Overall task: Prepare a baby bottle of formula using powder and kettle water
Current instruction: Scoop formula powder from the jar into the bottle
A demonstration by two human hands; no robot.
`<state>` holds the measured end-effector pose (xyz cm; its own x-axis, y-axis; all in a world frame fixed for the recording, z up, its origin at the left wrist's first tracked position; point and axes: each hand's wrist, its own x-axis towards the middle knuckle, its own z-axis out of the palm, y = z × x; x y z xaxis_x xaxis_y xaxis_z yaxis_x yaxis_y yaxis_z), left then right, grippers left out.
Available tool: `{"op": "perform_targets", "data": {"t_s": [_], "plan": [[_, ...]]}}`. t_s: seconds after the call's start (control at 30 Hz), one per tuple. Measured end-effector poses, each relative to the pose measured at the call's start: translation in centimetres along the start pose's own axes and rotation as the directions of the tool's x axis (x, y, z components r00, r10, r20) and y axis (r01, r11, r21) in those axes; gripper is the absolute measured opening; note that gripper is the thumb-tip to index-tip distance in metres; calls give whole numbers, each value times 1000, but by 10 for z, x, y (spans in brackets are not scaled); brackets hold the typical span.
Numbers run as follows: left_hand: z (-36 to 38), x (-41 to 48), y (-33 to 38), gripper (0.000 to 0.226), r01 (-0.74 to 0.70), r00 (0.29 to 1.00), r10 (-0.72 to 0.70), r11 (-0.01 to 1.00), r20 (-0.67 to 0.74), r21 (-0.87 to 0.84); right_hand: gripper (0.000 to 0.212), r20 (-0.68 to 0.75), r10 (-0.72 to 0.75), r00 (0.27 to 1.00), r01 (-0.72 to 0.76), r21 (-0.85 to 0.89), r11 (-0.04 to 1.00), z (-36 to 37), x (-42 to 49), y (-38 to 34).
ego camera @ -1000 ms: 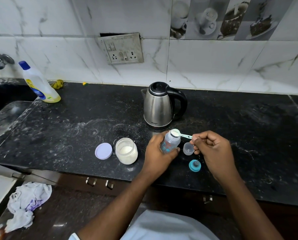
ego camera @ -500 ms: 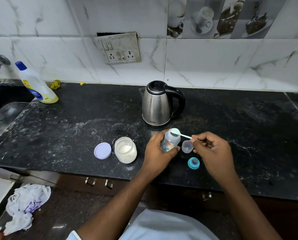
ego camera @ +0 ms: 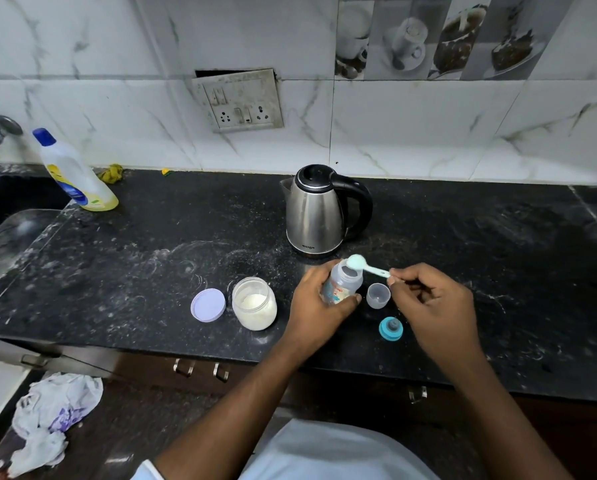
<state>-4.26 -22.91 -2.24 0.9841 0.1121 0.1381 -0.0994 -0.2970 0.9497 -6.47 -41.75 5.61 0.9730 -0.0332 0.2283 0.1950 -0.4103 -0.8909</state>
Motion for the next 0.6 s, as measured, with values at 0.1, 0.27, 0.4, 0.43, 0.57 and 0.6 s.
{"op": "perform_targets", "data": {"t_s": [0.1, 0.27, 0.4, 0.43, 0.57, 0.6], "plan": [[1, 0, -3, 59, -6, 1000, 6, 1000, 13, 6, 14, 54, 13, 998, -12, -21, 1000, -1, 1, 1], [1, -2, -5, 59, -7, 1000, 7, 1000, 16, 11, 17, 100, 0, 995, 2, -18, 1000, -4, 2, 1], [0, -3, -7, 59, -8, 1000, 8, 1000, 20, 8, 18, 89, 11, 996, -11, 3, 1000, -2, 3, 0], [0, -3, -8, 58, -7, 1000, 7, 1000, 19, 11, 17, 108, 15, 994, -14, -14, 1000, -1, 3, 0], [0, -4, -12, 58, -11, 1000, 11, 1000, 29, 1, 16, 64, 16, 998, -20, 58, 998, 2, 0, -3], [0, -5, -13, 58, -7, 1000, 7, 1000, 27, 0, 17, 74, 27, 997, -31, 53, 998, 3, -1, -2]]}}
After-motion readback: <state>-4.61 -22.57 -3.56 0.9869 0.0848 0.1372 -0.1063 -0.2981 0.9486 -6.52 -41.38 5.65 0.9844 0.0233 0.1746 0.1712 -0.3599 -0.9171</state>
